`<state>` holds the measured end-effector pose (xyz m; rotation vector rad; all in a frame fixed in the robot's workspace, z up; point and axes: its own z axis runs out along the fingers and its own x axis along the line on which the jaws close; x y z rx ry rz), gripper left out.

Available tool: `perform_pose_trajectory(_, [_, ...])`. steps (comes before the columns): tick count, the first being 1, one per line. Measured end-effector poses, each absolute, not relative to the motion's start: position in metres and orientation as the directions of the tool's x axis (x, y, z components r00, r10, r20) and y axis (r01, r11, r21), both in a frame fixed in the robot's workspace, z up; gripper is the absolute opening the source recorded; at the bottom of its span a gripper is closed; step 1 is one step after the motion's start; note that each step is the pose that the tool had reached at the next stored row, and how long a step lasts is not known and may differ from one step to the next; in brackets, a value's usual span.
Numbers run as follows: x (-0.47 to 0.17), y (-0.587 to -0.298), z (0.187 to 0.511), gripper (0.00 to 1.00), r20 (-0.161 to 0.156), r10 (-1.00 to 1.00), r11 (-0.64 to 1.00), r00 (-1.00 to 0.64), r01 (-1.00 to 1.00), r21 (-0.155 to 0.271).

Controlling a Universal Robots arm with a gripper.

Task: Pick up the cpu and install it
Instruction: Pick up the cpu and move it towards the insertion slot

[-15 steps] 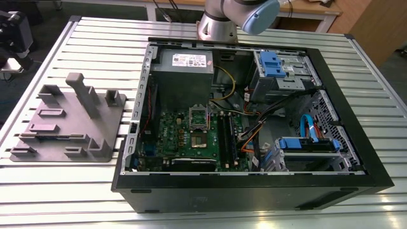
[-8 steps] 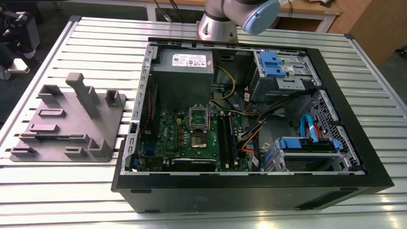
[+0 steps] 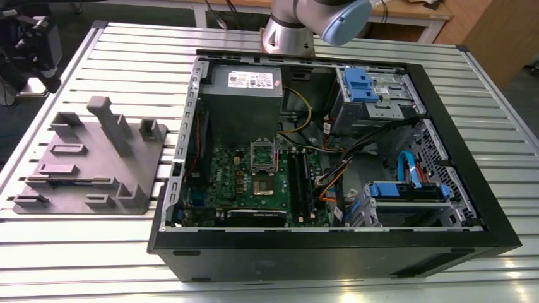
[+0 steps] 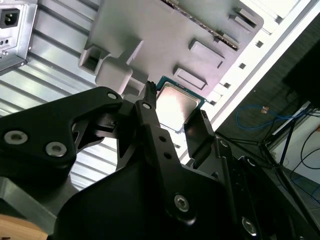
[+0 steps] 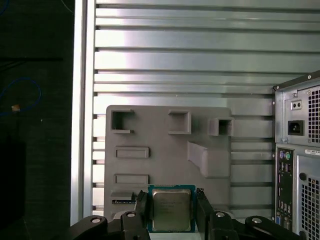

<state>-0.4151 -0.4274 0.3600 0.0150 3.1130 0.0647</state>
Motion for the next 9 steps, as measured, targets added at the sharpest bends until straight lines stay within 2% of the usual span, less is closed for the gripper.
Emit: perform_pose_trajectory(9, [-0.399,-0.427,0.36,0.47,-0.028,0.01,0.999,-1.0,0.009,0.042])
